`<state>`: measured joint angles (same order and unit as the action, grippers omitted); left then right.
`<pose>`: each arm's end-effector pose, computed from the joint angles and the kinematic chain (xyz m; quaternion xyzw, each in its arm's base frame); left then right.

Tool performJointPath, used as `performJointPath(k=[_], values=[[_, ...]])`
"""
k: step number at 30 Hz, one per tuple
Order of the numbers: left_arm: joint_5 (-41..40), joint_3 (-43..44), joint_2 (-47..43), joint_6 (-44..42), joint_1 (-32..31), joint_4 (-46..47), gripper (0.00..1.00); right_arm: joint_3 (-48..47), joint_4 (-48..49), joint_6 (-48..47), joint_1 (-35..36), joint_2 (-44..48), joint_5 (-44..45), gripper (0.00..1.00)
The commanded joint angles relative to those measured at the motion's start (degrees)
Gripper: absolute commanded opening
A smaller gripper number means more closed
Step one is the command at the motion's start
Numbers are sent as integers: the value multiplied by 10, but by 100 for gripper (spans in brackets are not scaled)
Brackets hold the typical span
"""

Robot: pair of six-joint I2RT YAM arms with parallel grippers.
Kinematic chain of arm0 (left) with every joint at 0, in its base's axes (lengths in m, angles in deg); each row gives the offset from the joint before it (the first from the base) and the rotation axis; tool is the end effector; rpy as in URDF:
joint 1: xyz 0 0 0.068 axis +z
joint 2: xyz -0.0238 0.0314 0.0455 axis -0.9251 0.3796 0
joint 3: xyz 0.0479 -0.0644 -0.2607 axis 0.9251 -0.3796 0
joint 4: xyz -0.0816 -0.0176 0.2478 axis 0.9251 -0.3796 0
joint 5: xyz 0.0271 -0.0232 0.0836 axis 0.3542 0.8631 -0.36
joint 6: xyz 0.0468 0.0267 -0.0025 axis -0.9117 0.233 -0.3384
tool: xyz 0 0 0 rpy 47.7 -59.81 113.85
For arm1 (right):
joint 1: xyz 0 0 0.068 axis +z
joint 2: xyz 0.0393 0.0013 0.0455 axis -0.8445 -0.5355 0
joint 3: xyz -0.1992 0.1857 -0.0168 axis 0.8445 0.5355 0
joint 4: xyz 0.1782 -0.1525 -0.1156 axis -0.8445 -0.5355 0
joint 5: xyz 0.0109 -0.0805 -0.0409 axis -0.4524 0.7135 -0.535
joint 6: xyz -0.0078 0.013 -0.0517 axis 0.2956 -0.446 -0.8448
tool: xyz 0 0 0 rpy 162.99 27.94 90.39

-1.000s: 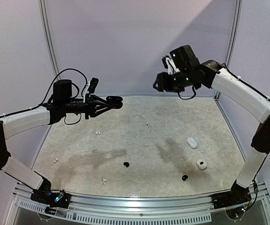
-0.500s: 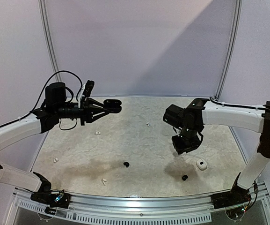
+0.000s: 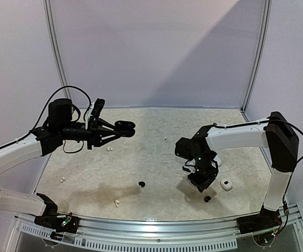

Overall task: Insert the wireless bluetooth earbuds into the charging case
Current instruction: Move the left earbud to the center of the board.

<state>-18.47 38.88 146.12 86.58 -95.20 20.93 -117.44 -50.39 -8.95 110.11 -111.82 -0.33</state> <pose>0.2110 -0.1406 0.2958 0.4325 0.6392 -0.4497 0.4496 0.1902 0.2488 0.1642 0.2859 -0.9521 0.0565 0.0926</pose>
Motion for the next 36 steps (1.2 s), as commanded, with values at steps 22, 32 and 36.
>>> performJointPath(k=[22, 32, 36], values=[[-8, 5, 1, -33, -10, -47, 0, 80, -15, -10, 11, 35, -35, 19], [-9, 4, 0, -39, -10, -50, 0, 96, -20, -8, 14, 39, -42, 22], [-9, 2, -2, -40, -10, -50, 0, 105, -17, -12, 14, 45, -48, 24]])
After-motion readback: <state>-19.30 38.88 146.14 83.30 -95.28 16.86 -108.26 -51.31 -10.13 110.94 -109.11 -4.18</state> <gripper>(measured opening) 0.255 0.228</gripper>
